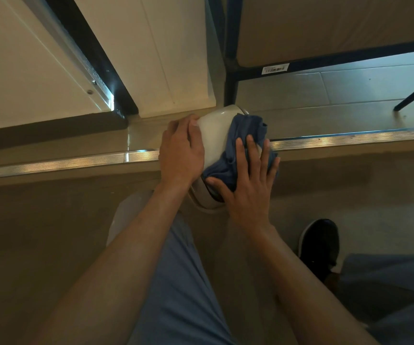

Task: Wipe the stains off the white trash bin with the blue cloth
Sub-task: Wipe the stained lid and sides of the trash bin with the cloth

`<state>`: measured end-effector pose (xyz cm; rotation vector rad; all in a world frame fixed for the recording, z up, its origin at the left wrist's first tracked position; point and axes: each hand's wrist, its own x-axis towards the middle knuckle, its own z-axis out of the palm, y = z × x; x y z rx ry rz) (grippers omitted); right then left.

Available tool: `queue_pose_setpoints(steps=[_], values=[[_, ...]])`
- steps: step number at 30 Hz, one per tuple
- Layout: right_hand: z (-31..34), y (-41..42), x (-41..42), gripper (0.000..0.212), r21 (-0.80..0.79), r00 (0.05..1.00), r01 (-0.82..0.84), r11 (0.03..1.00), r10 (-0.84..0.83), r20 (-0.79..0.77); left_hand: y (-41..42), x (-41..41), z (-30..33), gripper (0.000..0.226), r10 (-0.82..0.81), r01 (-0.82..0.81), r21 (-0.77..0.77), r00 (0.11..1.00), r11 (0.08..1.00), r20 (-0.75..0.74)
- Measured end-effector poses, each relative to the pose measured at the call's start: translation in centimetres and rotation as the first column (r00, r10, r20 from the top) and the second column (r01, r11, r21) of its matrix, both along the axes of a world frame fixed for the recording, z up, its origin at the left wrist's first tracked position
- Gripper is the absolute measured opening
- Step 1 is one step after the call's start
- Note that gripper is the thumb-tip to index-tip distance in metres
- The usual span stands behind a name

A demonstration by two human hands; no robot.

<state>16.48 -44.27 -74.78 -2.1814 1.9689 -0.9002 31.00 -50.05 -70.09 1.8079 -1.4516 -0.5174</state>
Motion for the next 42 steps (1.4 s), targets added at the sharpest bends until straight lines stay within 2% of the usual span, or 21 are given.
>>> queue_pose_setpoints(steps=[5, 10, 16, 19, 22, 24, 27, 30, 32, 35, 38, 40, 42], values=[[-0.6, -0.4, -1.8, 0.087, 0.013, 0.998, -0.038, 0.999, 0.039, -0.043, -0.1, 0.0, 0.0, 0.041, 0.001, -0.001, 0.0, 1.0, 1.0, -0.007], [0.0, -1.5, -2.1, 0.073, 0.062, 0.998, -0.038, 0.997, 0.034, 0.056, 0.0, -0.4, 0.0, 0.041, 0.02, -0.02, 0.007, 1.0, 1.0, 0.001], [1.7, -3.4, 0.0, 0.067, 0.096, 0.958, 0.118, 0.988, -0.139, 0.252, 0.1, -0.3, 0.0, 0.041, 0.012, -0.013, 0.016, 1.0, 1.0, 0.017], [3.5, -5.4, 0.7, 0.065, 0.197, 0.902, 0.226, 0.954, -0.282, 0.327, 0.2, -0.3, 0.0, 0.041, 0.008, -0.008, 0.02, 1.0, 1.0, 0.001], [5.0, -7.8, 0.6, 0.061, 0.304, 0.872, 0.243, 0.921, -0.345, 0.347, 0.1, -0.2, 0.0, 0.041, 0.012, -0.012, 0.016, 1.0, 1.0, 0.003], [6.2, -9.8, 0.0, 0.058, 0.376, 0.903, 0.176, 0.91, -0.301, 0.306, 0.1, -0.3, 0.0, 0.04, 0.015, -0.015, 0.016, 1.0, 1.0, 0.015], [7.6, -12.7, -0.2, 0.055, 0.431, 0.977, -0.007, 0.902, -0.085, 0.194, 0.1, -0.3, 0.0, 0.04, 0.025, -0.025, 0.027, 0.999, 0.999, 0.027], [7.7, -13.8, 0.4, 0.05, 0.377, 0.985, -0.174, 0.91, 0.153, 0.085, 0.1, -0.3, 0.1, 0.039, 0.035, -0.035, 0.043, 0.999, 0.998, 0.024], [7.2, -13.5, 0.4, 0.051, 0.331, 0.974, -0.225, 0.916, 0.206, 0.091, 0.1, -0.2, 0.1, 0.039, 0.04, -0.041, 0.039, 0.999, 0.998, 0.017], [6.2, -11.9, -0.5, 0.057, 0.264, 0.969, -0.171, 0.949, 0.114, 0.219, 0.1, -0.4, 0.0, 0.038, 0.038, -0.038, 0.033, 0.999, 0.999, 0.008], [5.0, -9.7, -0.8, 0.059, 0.23, 0.936, -0.009, 0.973, -0.073, 0.344, 0.1, -0.4, 0.0, 0.038, 0.043, -0.043, 0.024, 0.999, 0.999, 0.013], [4.5, -8.1, -0.7, 0.062, 0.236, 0.925, 0.076, 0.969, -0.157, 0.346, 0.2, -0.4, 0.0, 0.038, 0.045, -0.045, 0.02, 0.999, 0.999, 0.017], [4.1, -6.9, -0.3, 0.066, 0.205, 0.957, 0.092, 0.974, -0.144, 0.254, 0.1, -0.3, -0.1, 0.038, 0.047, -0.047, 0.019, 0.999, 0.999, 0.015]])
